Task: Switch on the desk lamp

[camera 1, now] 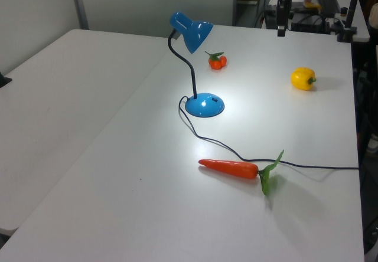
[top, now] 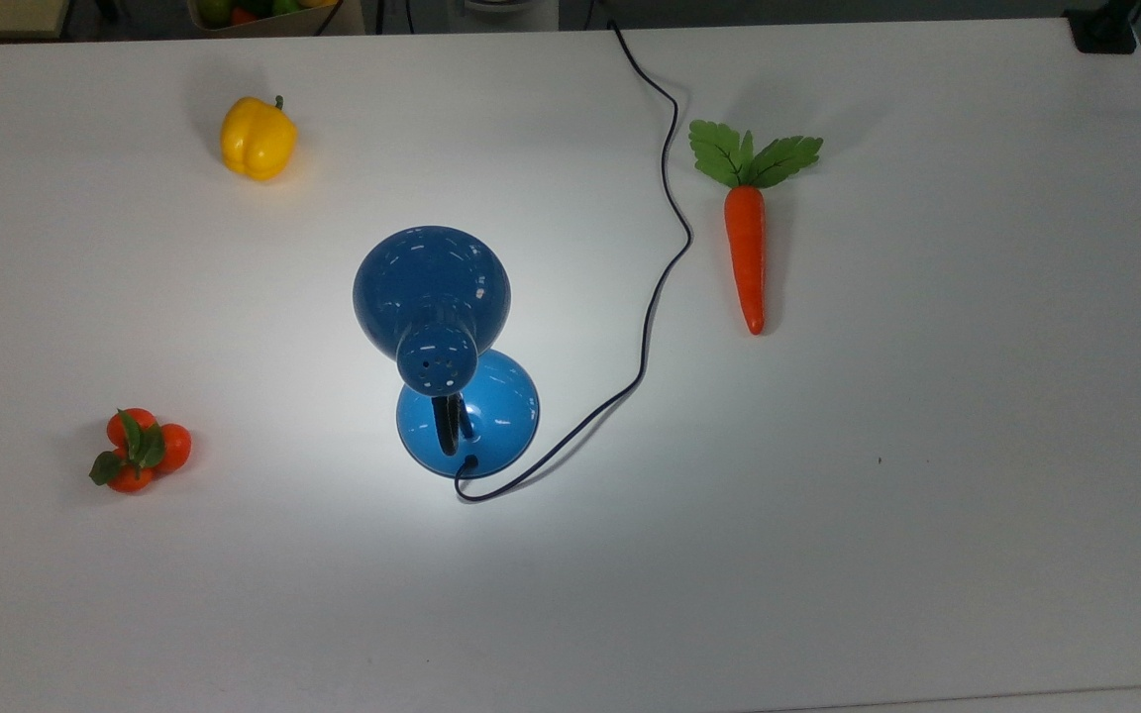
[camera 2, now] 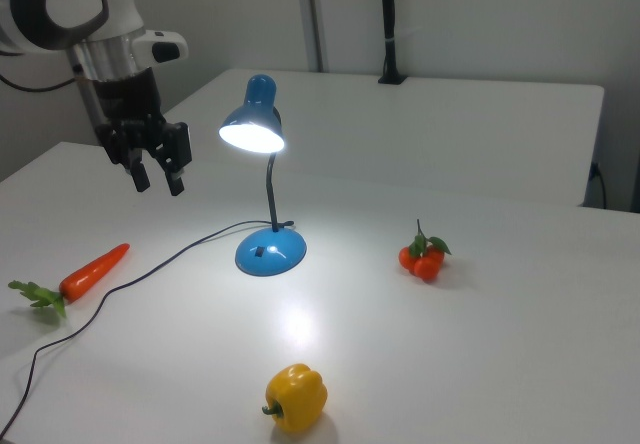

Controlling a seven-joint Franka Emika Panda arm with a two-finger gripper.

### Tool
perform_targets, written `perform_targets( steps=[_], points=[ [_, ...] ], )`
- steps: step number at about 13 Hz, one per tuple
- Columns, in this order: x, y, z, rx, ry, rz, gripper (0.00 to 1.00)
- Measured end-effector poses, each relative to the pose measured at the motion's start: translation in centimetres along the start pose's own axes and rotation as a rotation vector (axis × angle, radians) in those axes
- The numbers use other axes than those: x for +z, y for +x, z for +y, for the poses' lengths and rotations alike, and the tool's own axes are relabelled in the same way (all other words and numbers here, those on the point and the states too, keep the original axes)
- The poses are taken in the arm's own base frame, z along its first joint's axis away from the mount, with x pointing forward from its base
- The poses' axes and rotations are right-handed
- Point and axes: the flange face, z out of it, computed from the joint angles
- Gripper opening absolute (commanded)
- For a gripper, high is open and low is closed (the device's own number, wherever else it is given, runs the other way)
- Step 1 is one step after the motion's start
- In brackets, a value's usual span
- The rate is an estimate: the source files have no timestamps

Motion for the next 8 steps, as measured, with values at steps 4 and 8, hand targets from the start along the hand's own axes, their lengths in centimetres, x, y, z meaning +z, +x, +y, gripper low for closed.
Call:
perform_targets(
  steps=[4,8],
  points=[
    [-0.5,0.2,0.4,0.008,-0.001,0.01,1.0],
    [-1.4,0.5,0.9,0.016,-0.004,0.031,1.0]
  ],
)
